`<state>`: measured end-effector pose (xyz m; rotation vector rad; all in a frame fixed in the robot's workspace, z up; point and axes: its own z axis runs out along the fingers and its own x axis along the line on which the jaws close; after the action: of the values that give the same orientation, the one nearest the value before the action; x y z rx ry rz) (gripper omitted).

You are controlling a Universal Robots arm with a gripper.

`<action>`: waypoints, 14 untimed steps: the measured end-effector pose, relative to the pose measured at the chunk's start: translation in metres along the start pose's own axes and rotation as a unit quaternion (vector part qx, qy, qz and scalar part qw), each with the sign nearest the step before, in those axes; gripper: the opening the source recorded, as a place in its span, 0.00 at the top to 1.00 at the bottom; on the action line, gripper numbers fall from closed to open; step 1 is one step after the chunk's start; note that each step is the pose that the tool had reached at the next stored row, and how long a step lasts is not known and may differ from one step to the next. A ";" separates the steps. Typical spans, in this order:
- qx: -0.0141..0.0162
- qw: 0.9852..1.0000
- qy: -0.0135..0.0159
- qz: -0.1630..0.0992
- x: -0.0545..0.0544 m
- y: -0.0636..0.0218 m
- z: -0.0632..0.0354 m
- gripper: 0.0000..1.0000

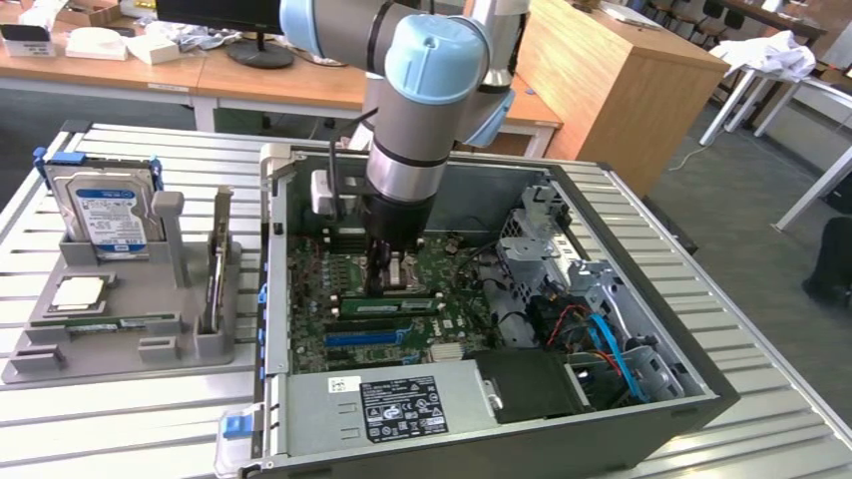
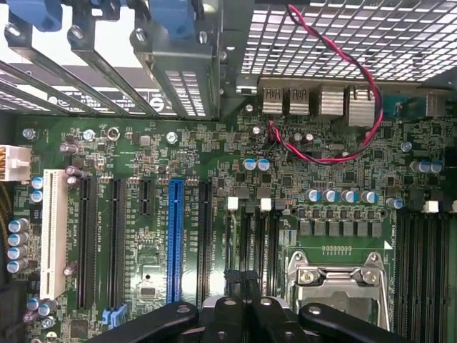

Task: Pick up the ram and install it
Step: 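Press down the ram until it locks into place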

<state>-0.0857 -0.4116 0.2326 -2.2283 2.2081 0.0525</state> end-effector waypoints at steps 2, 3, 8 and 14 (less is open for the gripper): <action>0.000 1.000 0.000 0.000 0.000 0.0000 0.0014 0.90; 0.000 1.000 0.000 0.000 0.000 0.0000 0.0021 0.90; 0.000 1.000 0.000 0.000 0.000 0.0000 0.0031 0.90; 0.000 1.000 0.000 0.000 0.000 -0.0001 0.0054 0.90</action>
<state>-0.0857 -0.4116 0.2271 -2.2285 2.2082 0.0524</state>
